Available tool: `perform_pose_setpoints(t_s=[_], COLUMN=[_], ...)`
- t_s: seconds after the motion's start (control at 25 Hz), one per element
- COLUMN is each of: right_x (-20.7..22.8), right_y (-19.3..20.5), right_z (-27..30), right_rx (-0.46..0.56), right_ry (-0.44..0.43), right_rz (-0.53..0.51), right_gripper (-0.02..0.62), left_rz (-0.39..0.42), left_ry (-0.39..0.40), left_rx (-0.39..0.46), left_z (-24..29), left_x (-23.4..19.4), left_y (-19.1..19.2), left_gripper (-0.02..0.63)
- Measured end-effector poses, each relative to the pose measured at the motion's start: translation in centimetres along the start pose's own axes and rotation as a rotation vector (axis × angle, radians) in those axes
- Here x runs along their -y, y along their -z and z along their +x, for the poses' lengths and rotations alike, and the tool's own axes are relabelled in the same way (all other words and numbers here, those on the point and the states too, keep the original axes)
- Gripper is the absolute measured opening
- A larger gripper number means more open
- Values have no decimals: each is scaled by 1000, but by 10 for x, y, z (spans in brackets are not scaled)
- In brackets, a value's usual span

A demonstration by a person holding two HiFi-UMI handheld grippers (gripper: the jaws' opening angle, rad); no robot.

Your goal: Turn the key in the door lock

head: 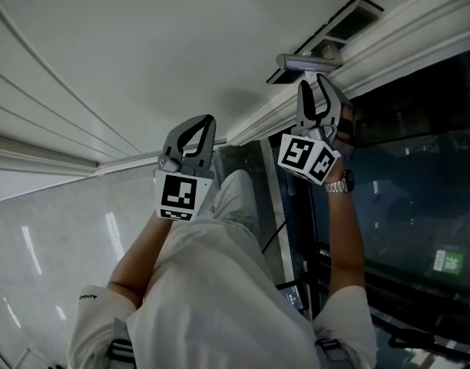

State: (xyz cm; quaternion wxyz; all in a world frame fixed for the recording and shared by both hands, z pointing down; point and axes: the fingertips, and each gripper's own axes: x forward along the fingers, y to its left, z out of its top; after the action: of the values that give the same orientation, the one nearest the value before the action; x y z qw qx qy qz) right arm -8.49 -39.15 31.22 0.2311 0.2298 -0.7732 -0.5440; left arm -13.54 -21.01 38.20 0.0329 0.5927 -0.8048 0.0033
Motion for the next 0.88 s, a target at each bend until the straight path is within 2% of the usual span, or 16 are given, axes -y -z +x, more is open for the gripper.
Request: perform_pose_setpoints(t_s=[0.28,0.68,0.88], right_x=[3,4,4], right_y=[-2,0,-2], right_z=[13,22,22], right_rx=[-23,-105,-117], right_ry=[47,92,82], right_rz=[-101,-121,-184], right_gripper=[129,110,104], left_rz=[-29,-49,-57], left_ry=[29,32,34], left_rx=[40,22,22], left_z=[-1,-5,-7], left_x=[0,3,6], left_y=[-11,-3,-2], left_gripper=[9,9,9])
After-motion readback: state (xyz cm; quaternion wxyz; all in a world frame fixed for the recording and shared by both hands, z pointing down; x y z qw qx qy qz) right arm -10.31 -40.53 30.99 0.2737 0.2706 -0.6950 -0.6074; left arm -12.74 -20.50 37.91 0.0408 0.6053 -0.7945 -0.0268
